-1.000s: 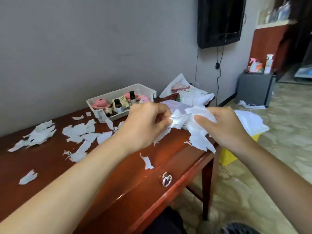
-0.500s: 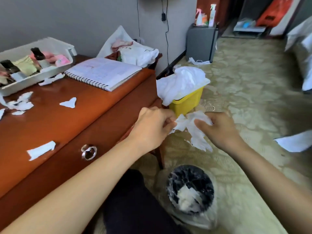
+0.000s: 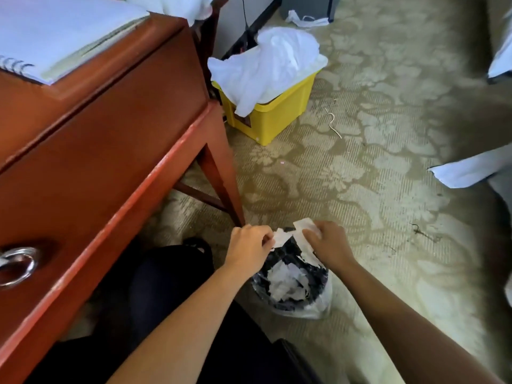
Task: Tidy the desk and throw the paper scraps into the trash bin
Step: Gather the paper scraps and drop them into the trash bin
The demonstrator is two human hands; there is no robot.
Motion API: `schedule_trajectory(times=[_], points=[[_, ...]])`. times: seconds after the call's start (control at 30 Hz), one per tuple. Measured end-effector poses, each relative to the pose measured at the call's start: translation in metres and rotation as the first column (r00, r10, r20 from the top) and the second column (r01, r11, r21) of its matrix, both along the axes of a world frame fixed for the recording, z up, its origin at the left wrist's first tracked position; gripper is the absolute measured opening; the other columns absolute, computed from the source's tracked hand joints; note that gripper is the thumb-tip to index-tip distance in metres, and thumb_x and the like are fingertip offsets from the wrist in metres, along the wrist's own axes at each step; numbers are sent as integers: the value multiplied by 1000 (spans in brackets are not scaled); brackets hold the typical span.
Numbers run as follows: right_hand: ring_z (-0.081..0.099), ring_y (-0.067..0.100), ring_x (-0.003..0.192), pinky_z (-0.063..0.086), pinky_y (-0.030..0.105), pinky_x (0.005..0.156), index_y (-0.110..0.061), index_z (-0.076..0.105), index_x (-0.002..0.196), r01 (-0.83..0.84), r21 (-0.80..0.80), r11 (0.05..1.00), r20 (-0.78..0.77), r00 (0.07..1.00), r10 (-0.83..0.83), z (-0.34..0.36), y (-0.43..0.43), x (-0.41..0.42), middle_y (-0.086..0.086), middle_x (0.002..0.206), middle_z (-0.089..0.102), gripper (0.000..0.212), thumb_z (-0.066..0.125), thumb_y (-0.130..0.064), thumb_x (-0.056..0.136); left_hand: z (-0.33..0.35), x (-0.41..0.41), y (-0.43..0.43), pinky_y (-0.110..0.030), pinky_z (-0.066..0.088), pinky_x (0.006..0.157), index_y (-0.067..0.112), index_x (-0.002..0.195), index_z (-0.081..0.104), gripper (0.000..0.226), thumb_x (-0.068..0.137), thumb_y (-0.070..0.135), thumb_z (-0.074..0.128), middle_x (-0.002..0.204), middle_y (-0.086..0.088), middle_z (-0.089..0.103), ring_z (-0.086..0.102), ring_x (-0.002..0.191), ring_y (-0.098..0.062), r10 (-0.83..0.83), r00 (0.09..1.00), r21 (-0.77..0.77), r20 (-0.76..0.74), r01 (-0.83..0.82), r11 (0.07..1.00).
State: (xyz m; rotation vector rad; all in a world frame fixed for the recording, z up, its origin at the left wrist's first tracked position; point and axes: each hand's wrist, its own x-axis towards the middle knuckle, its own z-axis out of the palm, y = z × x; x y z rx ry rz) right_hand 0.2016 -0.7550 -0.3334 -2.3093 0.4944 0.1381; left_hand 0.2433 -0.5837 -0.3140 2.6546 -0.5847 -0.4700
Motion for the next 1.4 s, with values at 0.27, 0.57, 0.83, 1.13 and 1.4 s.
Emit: schedule_trajectory(times=[0.27,0.57,0.83,1.13,1.4], points=[[49,20,67,32,29,57,-19,44,62,81,11,997,-267,961,-76,-72,12,-5,-6,58,41,31,54,-23,91,-64,-1,-19,-35,34,92,21,101,62,16,96,27,47,99,-1,66,54,103,-24,-108,991,171,-74,119,978],[54,28,117,42,30,92,-7,56,124,-54,75,996,-570,817,87,-91,13,-8,10,124,60,33,51,-18,93,-91,-5,-16,-47,24,110,17,146,30,51,98,34,40,155,-6,23,22,140,-31,-160,876,252,-455,299,920],[53,30,119,40,35,100,-10,52,132,-273,-98,957,-473,859,197,-38,16,10,13,129,58,42,54,-22,92,-32,4,-7,-48,10,117,19,151,6,61,100,43,28,160,-2,-5,-4,147,-25,-187,891,281,-414,320,905],[16,27,145,25,43,116,-21,37,143,-403,-331,854,-202,914,353,83,44,36,9,157,21,56,57,-30,91,94,-6,37,-45,2,119,18,152,-4,64,101,44,24,160,-2,-10,-10,147,-22,-365,929,535,-57,337,775],[13,21,146,19,33,115,-21,36,144,-411,-294,863,241,842,483,211,95,31,7,158,17,58,58,-25,91,220,-33,102,-44,-4,117,22,151,-6,66,99,49,23,158,0,-17,-17,146,-18,-302,898,543,319,88,835]])
